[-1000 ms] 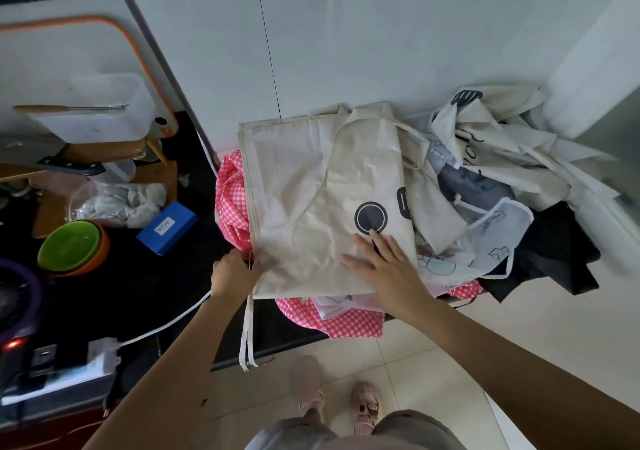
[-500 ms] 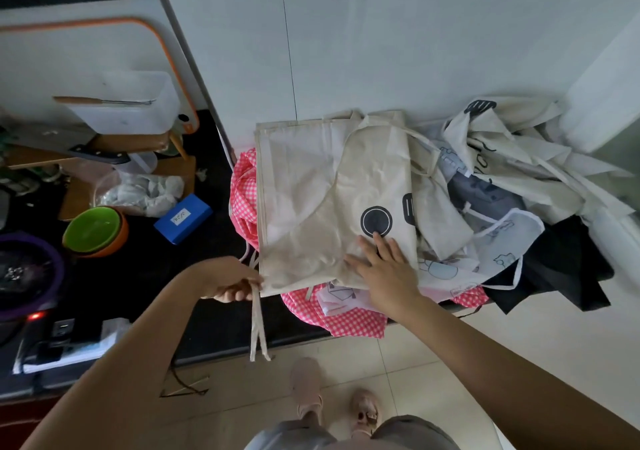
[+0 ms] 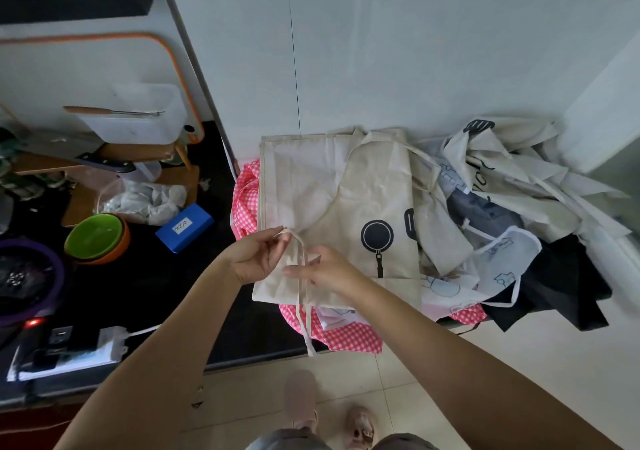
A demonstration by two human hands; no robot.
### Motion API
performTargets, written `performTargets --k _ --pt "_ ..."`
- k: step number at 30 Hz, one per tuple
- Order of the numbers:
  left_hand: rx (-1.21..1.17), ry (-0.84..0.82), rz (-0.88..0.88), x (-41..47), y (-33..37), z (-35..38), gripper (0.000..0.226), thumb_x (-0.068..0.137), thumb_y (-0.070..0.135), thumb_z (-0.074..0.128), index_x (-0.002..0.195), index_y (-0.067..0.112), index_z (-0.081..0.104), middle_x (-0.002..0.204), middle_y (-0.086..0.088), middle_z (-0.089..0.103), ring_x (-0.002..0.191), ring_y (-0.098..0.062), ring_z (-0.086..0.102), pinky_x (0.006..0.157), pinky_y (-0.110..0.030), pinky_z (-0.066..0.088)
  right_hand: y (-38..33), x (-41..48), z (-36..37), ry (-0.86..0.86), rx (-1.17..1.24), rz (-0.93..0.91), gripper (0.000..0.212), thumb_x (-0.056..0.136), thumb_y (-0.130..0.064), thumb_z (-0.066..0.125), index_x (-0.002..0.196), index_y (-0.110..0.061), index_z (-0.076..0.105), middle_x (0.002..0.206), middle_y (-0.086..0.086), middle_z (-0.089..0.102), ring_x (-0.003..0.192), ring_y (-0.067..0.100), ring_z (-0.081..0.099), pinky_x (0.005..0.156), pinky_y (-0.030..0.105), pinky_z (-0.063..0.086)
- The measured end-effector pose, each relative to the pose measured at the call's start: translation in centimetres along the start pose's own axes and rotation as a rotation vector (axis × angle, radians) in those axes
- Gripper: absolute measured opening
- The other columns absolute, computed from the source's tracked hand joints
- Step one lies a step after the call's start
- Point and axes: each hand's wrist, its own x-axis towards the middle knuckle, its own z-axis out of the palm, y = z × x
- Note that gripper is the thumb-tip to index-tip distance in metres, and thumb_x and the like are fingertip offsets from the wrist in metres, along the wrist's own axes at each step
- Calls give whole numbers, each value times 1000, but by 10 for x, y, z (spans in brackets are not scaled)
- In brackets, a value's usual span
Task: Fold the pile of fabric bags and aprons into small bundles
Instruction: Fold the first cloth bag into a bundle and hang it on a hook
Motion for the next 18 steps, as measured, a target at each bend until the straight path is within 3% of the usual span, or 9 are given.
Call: performTargets --k 2,4,6,8,11,14,16,18 --pt "32 -5 -10 0 0 -2 11 76 9 64 79 -1 67 64 -8 68 53 -12 68 46 -19 55 3 8 2 193 -54 -37 79 69 -38 83 128 -4 42 108 -4 49 100 14 53 68 20 39" --pt "101 -12 -38 1 1 -4 11 77 13 66 78 2 68 60 -4 65 48 -8 64 43 -16 52 2 13 -4 299 -117 -107 78 68 -35 84 126 -7 40 109 -6 45 103 15 50 74 22 36" --pt "160 -40 -83 1 4 -9 12 71 16 74 74 5 68 54 1 60 42 -4 58 39 -13 48 0 17 -9 173 -247 -161 57 70 -33 83 115 -13 53 95 -12 52 90 10 50 68 18 36" --pt "187 -89 -122 1 7 -13 31 51 13 92 69 8 68 49 4 53 37 -2 52 35 -13 44 -3 19 -13 -27 -377 -153 27 75 -29 81 90 -15 64 72 -12 51 68 6 48 53 9 33" --pt "190 -155 -133 -1 11 -19 44 33 12 98 62 9 64 45 6 47 33 -1 47 32 -12 40 -13 25 -19 -62 -354 -198 26 72 -24 83 85 -16 62 68 -10 50 60 2 45 52 10 33" --pt "195 -171 -132 -2 10 -20 39 43 15 96 63 9 63 45 6 48 33 -1 46 33 -11 40 -28 32 -25 -151 -409 -187 25 72 -22 82 75 -20 57 67 -9 51 57 4 44 53 18 34" --pt "177 -119 -118 0 8 -22 26 65 20 83 71 10 61 48 6 49 35 -1 47 35 -11 41 -38 34 -30 -214 -520 -144 21 76 -20 79 75 -18 58 66 -9 50 56 4 45 52 17 35" --pt "115 -77 -84 2 7 -25 14 76 23 68 76 12 60 54 6 51 39 -1 48 36 -11 42 -44 37 -42 -142 -530 -149 17 77 -16 77 81 -16 61 68 -7 55 58 6 50 53 18 40"
